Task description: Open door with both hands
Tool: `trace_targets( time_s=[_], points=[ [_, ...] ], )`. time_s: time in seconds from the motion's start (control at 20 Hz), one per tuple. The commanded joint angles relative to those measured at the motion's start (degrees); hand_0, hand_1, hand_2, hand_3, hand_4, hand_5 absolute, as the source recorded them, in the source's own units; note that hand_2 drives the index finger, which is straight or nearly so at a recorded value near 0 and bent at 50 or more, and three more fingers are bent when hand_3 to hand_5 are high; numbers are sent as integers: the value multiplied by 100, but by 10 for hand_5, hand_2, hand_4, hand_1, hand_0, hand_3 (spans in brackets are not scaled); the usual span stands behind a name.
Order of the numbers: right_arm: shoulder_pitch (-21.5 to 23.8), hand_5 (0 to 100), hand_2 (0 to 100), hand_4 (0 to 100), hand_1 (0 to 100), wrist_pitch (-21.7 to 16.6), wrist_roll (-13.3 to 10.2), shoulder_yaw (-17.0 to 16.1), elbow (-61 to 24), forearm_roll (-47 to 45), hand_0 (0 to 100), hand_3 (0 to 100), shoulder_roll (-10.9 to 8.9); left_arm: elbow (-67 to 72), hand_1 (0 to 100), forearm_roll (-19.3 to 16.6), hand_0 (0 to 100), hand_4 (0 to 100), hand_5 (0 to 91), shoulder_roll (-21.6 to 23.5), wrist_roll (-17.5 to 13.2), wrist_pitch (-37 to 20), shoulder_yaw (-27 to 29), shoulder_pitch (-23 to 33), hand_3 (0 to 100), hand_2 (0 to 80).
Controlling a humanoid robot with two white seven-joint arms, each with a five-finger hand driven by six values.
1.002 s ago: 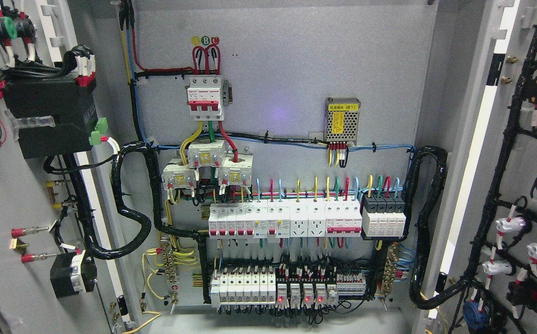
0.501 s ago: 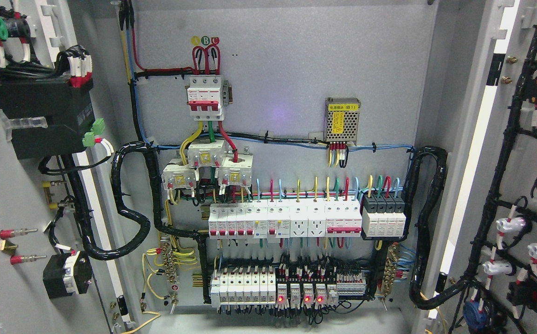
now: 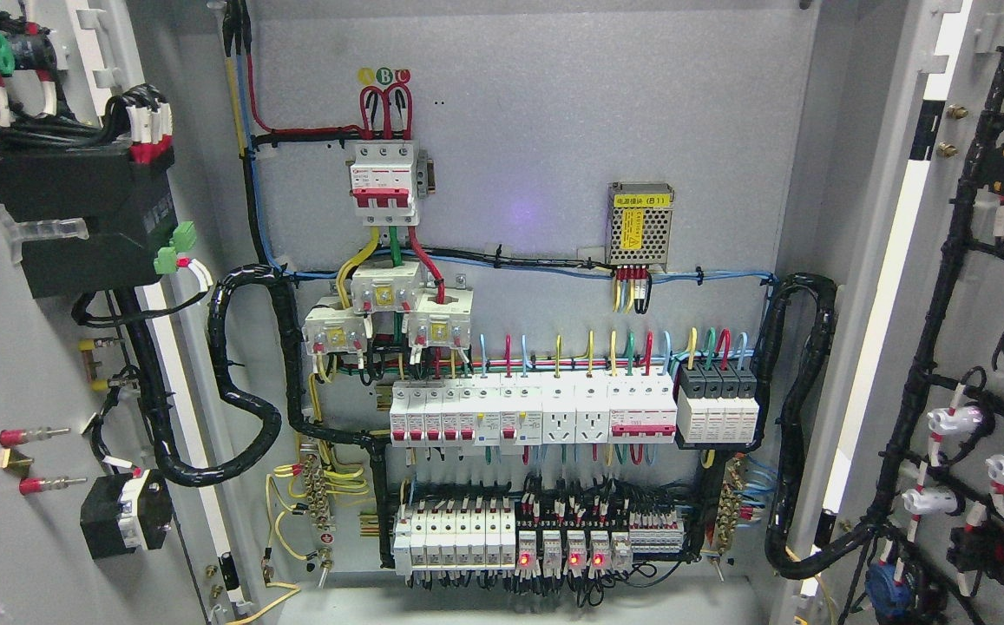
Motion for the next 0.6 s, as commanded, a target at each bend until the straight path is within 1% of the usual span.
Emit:
trace_targets(
  time_s=[0.0,0.05,0.1,0.2,0.3,0.35,0.4,0.5,0.55],
  points=[
    [404,0,0,0,0,-153,-460,-661,-740,2,192,0,-931,-336,0,9,0,0,0,38,0,-48,6,275,0,0],
    [518,0,0,0,0,-284,-810,-678,-960,10,192,0,-1020,-573,0,9,0,0,0,38,0,-48,-28,372,0,0],
    [641,0,0,0,0,-468,-1231,-722,-1180,11,192,0,-1064,-862,0,9,0,0,0,46,0,-39,-98,477,0,0],
    [879,0,0,0,0,-794,-2154,-793,-1567,-7,192,0,-1178,-1512,0,9,0,0,0,73,0,-39,-414,670,0,0],
    [1072,0,0,0,0,-927,-3033,-836,-1918,-24,191,0,-1249,-2242,0,18,0,0,0,125,0,-39,-634,890,0,0],
    [1169,0,0,0,0,-953,-3351,-889,-2077,-25,191,0,-1310,-2541,0,18,0,0,0,143,0,-39,-661,961,0,0],
    [1239,0,0,0,0,-962,-3571,-933,-2209,-33,191,0,-1415,-2779,0,18,0,0,0,152,0,-48,-679,996,0,0],
    [1327,0,0,0,0,-1128,-3845,-1021,-2411,-25,191,0,-1652,-3105,0,18,0,0,0,152,0,-39,-740,1005,0,0],
    [1441,0,0,0,0,-1216,-3985,-1091,-2560,-25,191,0,-1740,-3298,0,18,0,0,0,161,0,-48,-836,1014,0,0]
  ],
)
